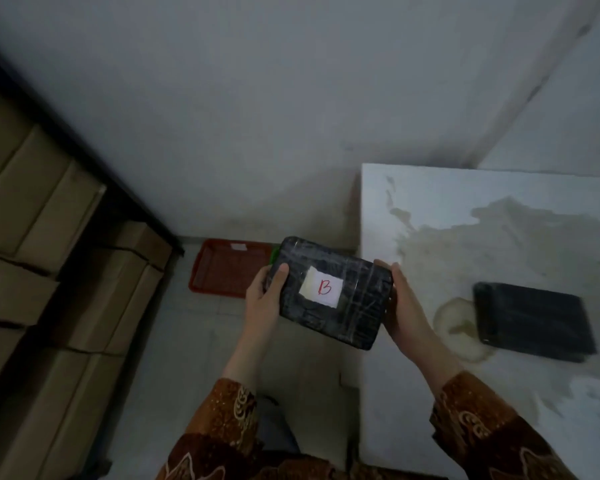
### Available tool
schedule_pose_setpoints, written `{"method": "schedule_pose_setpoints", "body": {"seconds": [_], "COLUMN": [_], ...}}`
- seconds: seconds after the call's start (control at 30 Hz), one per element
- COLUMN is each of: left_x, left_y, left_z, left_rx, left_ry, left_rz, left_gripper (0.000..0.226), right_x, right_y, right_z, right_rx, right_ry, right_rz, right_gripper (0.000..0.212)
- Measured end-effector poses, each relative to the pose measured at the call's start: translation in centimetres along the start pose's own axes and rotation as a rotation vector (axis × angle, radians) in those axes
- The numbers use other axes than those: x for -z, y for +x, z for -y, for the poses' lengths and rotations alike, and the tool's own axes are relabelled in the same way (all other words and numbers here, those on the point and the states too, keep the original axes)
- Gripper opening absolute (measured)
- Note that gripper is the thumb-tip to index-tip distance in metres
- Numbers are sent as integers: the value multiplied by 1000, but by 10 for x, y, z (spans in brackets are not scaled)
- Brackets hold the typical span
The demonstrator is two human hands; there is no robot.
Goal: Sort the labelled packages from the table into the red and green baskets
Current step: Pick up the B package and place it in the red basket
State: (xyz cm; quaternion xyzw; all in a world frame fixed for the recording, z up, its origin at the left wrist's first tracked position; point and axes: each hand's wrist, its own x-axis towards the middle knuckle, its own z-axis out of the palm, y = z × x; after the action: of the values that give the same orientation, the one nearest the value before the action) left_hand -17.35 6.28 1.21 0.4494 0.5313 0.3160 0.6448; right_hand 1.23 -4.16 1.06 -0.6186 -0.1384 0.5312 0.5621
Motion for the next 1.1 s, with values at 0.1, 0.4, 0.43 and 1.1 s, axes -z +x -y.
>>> {"method": "schedule_pose_setpoints", "body": {"seconds": [0.1,0.4,0.43,1.1], "left_x": [55,166,172,282], "left_y": [25,123,132,504], "left_z": [13,40,47,403], "left_rx": [77,132,138,-133], "left_ry": [4,86,96,424], "left_rz": [-66,-75,-76,-237], "left_gripper": [35,21,22,49], "right_x": [-62,-183,-190,-287], "right_y": [19,88,97,522], "right_z": [-23,-107,-116,-453], "right_rx": [-25,-174,-183,-1], "right_ry": [13,-67,-83,-603], "right_rz": [10,28,9,-71], "right_gripper": [42,68,63,48]}}
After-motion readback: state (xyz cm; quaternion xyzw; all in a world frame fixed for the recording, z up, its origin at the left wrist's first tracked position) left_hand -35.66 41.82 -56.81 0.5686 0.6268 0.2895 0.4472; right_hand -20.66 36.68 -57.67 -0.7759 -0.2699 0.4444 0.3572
